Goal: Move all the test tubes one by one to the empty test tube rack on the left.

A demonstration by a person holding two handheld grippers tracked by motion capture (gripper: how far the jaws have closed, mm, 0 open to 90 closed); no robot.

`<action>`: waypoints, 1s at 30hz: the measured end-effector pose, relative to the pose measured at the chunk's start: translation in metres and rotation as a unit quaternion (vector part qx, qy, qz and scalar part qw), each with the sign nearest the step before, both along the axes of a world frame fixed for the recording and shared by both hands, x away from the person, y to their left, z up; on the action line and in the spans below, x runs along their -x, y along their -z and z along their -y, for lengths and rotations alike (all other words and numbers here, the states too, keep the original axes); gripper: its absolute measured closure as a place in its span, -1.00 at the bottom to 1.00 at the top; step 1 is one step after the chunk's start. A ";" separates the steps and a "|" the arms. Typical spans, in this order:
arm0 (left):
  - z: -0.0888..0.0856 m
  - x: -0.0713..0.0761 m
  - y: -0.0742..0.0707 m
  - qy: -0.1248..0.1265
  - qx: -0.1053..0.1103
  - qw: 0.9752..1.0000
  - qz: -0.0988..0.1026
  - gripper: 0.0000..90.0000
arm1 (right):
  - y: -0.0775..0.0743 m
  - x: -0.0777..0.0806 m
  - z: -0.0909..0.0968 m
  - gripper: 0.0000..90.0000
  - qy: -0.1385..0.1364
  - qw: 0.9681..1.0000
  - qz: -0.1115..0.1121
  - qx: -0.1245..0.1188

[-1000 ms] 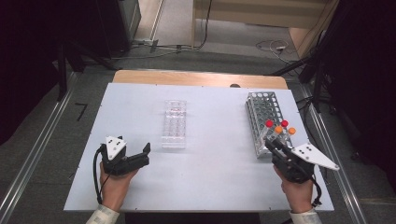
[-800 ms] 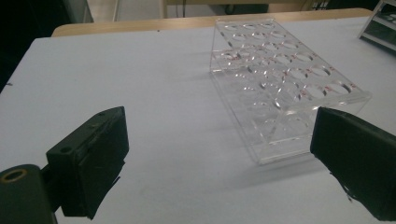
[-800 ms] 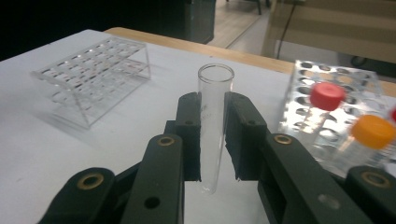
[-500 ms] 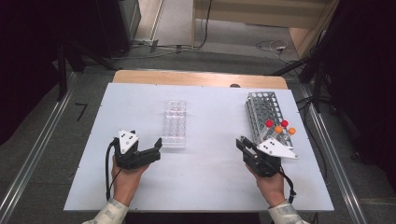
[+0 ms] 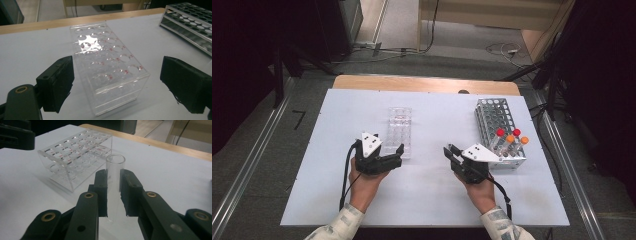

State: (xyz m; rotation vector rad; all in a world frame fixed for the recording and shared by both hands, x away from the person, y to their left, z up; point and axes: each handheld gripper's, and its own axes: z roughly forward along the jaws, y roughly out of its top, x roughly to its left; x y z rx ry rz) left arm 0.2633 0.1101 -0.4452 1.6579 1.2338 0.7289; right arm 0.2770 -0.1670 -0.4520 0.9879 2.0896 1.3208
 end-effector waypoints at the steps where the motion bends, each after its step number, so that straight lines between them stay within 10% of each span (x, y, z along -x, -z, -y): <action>1: 0.003 -0.001 -0.001 0.003 0.003 1.000 0.000 -0.72 | 0.001 -0.001 -0.006 0.63 -0.004 1.000 0.000 0.000; 18: 0.049 -0.008 -0.019 0.073 0.013 0.997 0.004 -0.55 | 0.006 -0.008 -0.035 0.63 -0.020 1.000 -0.002 0.001; 30: 0.061 -0.009 -0.017 0.128 0.025 0.991 -0.004 0.21 | 0.008 -0.009 -0.046 0.63 -0.029 1.000 -0.003 0.002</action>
